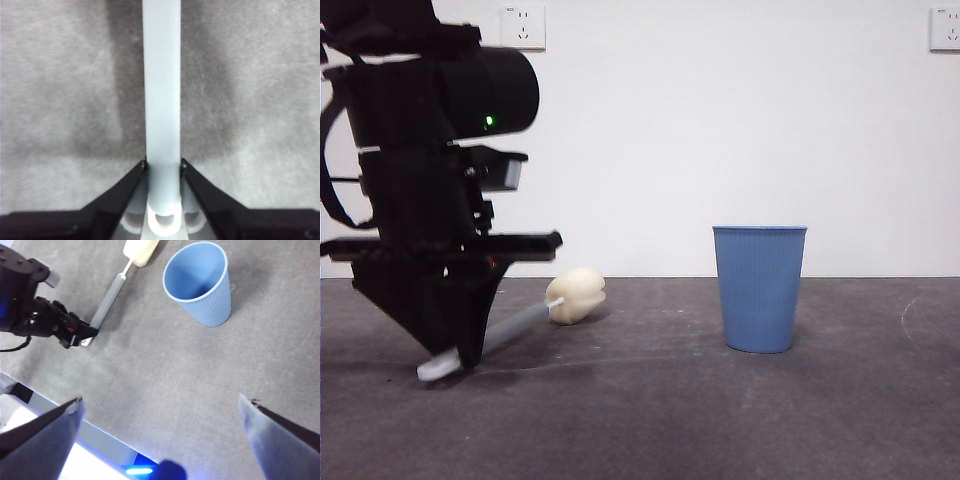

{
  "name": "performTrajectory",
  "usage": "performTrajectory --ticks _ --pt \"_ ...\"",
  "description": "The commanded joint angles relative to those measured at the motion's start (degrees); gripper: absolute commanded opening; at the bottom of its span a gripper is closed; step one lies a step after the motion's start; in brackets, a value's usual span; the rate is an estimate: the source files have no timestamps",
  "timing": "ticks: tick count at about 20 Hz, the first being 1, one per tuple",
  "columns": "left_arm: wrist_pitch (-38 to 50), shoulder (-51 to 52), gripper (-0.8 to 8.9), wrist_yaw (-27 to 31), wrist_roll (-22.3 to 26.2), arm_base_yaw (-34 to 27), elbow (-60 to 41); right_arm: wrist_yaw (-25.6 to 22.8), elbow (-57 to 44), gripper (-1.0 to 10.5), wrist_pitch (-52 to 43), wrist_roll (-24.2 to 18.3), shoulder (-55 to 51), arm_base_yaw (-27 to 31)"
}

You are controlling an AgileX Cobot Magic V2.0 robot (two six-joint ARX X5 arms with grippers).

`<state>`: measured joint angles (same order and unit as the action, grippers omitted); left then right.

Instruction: Pick up the cup brush,pick up the cup,insert the brush into the cup,clean the cup,put the cup brush back,put the cup back to the fixed position on the table

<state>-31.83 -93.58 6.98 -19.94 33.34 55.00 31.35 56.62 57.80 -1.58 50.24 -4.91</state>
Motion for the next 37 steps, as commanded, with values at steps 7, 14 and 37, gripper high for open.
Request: performTrajectory --ticks 7,14,37 --pt "-1.90 5.51 -0.09 0.09 2.73 -0.07 -0.50 0.02 0.00 6.6 0.07 -0.13 0.02 -0.11" --pt "-8.20 20.85 -0.09 0.02 9.27 -0.07 -0.50 0.07 -8.31 6.5 -12.20 -0.81 0.50 -0.94" --pt "-20.35 37.16 -0.09 -2.67 12.66 -0.07 -0.50 -11.47 -28.50 6.3 -73.16 2.54 29.20 -13.29"
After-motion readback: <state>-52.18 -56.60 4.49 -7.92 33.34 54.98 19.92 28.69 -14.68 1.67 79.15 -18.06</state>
